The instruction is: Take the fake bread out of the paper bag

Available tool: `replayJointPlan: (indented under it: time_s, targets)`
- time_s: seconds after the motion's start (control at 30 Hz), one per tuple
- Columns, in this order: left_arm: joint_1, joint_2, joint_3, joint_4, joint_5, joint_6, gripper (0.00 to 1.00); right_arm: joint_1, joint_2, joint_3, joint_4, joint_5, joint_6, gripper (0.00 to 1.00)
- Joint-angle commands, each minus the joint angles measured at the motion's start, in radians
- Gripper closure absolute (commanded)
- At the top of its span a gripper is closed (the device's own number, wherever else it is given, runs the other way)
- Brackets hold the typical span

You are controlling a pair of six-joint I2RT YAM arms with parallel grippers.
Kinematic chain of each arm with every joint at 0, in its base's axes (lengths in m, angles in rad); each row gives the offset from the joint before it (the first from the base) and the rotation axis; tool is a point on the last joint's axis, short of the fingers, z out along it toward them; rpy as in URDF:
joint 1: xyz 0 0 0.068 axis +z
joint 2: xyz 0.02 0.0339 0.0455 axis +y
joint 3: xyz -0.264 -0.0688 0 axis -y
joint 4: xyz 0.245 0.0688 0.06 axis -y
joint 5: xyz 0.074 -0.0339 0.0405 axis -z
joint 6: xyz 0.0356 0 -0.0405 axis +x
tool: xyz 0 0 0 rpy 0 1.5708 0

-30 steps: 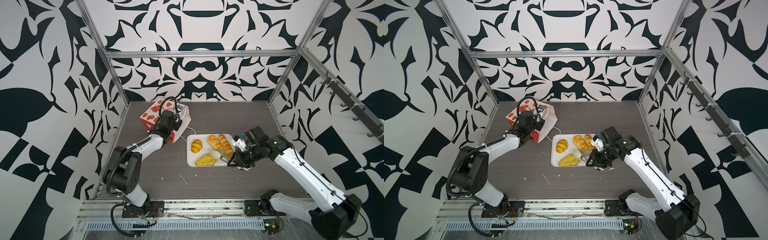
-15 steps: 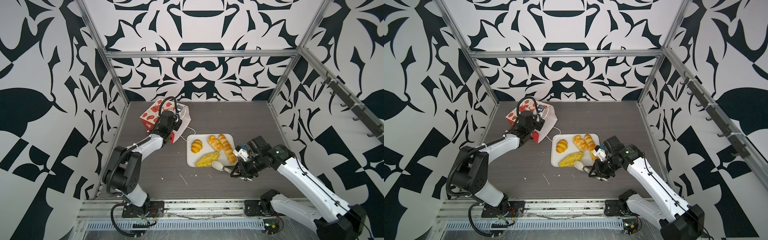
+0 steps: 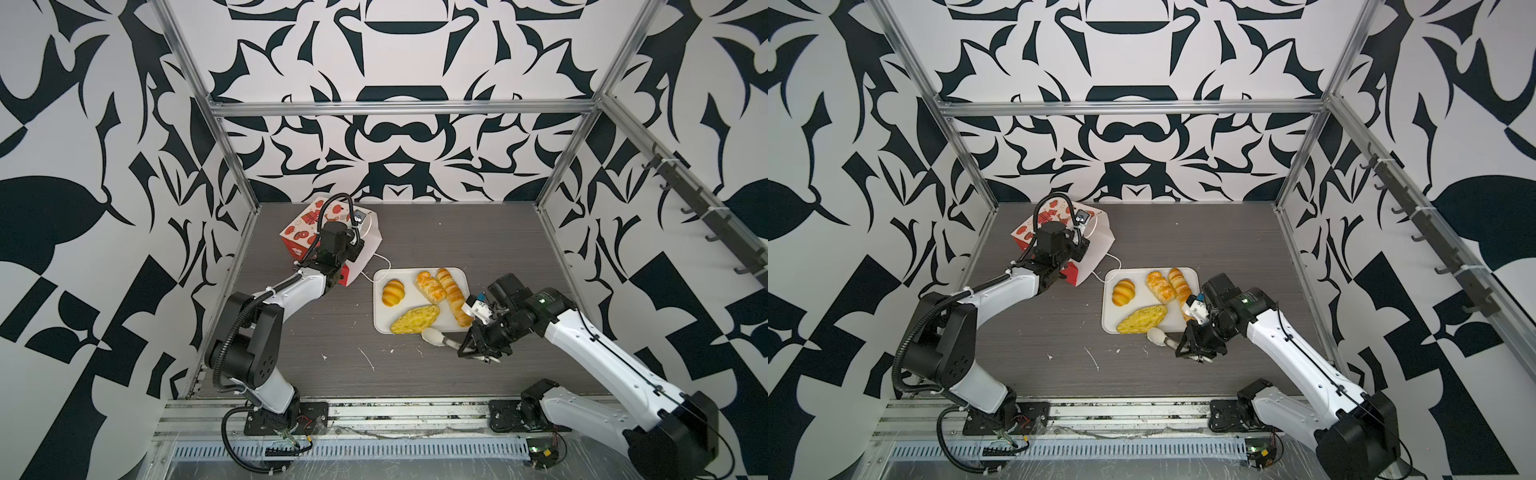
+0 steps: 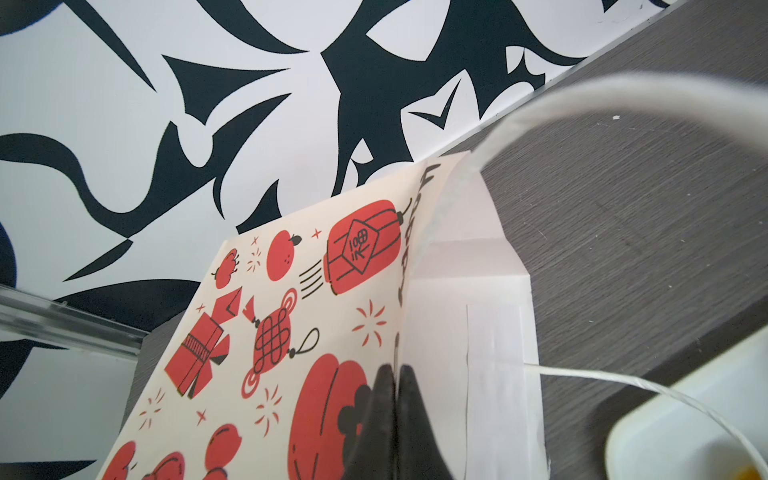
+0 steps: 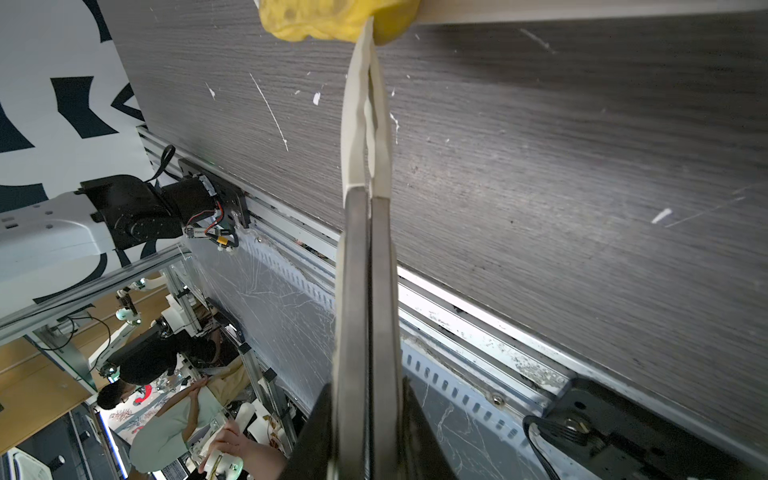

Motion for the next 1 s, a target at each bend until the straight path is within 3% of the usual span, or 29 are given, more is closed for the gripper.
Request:
replayJointPlan:
  time_s: [0.0,0.67,0.97]
  targets:
    - [0.004,-0.002,0.0,0.011,0.013,-0.016,1.0,-0.002,0.011,0.024,0.054,-0.001,-0.007,1.0]
    - [0.004,-0.006,-0.005,0.008,0.022,-0.019,1.0,-0.002,0.087,0.138,0.199,0.022,0.017,1.0]
    - [0.004,-0.02,-0.012,0.002,0.018,-0.017,1.0,-0.003,0.038,0.182,0.138,0.045,-0.027,1.0]
